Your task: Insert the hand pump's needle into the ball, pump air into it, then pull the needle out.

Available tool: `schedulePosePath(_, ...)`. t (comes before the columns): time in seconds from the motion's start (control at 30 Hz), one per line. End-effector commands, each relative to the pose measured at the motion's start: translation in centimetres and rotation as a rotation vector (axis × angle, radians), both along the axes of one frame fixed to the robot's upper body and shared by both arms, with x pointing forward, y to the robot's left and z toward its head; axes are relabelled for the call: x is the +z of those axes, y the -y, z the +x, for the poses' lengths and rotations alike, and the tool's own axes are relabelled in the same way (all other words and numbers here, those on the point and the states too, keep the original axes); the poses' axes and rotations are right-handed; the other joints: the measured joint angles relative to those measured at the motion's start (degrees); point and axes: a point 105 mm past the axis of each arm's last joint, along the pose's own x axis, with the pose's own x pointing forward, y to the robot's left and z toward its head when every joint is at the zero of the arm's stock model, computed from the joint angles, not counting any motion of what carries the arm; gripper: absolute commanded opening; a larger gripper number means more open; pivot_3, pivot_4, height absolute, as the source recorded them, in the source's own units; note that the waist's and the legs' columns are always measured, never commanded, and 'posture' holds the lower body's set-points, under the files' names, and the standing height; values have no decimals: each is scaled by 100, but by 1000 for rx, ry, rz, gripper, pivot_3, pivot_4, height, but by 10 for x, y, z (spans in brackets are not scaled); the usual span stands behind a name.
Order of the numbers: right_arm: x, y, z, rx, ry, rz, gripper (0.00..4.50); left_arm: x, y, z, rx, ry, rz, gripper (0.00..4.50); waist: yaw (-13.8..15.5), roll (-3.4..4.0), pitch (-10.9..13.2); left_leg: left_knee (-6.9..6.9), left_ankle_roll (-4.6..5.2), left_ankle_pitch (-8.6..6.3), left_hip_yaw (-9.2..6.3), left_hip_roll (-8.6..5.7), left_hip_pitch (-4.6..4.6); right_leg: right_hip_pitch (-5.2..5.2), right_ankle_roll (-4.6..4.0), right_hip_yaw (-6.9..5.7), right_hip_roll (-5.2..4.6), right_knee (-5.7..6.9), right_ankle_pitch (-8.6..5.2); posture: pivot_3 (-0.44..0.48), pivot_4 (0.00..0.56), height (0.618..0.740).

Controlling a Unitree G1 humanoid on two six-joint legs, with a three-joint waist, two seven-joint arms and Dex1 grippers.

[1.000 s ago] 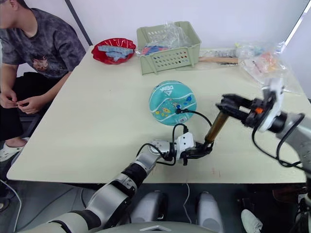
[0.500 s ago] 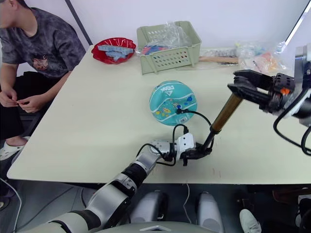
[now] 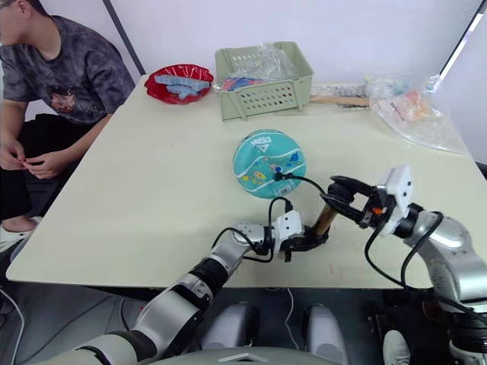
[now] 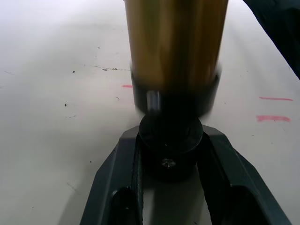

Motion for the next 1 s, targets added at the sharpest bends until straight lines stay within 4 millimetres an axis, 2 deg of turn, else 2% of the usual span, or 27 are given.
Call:
schedulePosePath(0.03,-52,1,-8,-8,-184,-81,1731,-23,-12,-8,6,-60,85,1158,-1,7,-6,0,0,0,0,0,5,3,0,1,0,0,0,0,150,740)
schedulePosePath(0.17,-38,3,-5,-7,-146,-61,1731,-23,-12,-8,5,-61,86,1158,1,6,-7,0,0,0,-11,1,14,13,-2,-3,3,0,-1,0,150,740)
schedulePosePath(0.27,8,11,4,-10,-48,-3,1731,-24,-13,-8,3,-61,89,1158,1,16,-1,-1,0,0,-12,0,12,13,-2,-4,2,0,-1,0,150,740)
schedulePosePath(0.33,45,17,8,-5,19,34,1731,-24,-14,-9,1,-61,92,1158,1,39,20,1,0,0,-11,-3,4,11,-3,-3,-3,0,1,0,150,740)
schedulePosePath(0.4,73,24,9,1,56,54,1731,-25,-14,-9,-1,-62,92,1158,7,73,49,4,0,1,-6,-7,-20,-10,-7,0,-9,0,6,0,150,740)
schedulePosePath(0.47,94,31,10,-2,83,49,1731,-25,-14,-8,-1,-62,93,1158,11,87,67,1,0,1,-7,-8,-25,-15,-8,-1,-9,0,5,0,150,740)
schedulePosePath(0.63,132,44,7,-9,111,38,1731,-25,-13,-9,-7,-60,94,1158,11,83,87,-2,0,1,-7,-14,-33,-18,-8,-2,-15,-3,5,0,150,740)
schedulePosePath(0.77,159,47,3,-4,153,69,1731,-25,-13,-9,-8,-60,93,1158,7,90,95,0,0,1,-1,-15,-33,-18,-6,-4,-21,-4,5,0,150,740)
schedulePosePath(0.87,171,48,1,-4,164,70,1731,-26,-13,-10,-12,-61,94,1158,8,90,97,1,1,1,0,-15,-33,-18,-6,-5,-22,-4,5,0,150,740)
schedulePosePath(0.93,164,44,1,5,145,47,1731,-26,-13,-11,-14,-61,95,1158,11,87,98,0,1,1,0,-15,-33,-19,-6,-5,-22,-4,5,0,150,740)
schedulePosePath(1.0,148,39,2,16,104,24,1731,-26,-12,-11,-15,-62,94,1158,13,87,98,-1,1,1,0,-15,-34,-19,-6,-6,-23,-4,5,0,150,740)
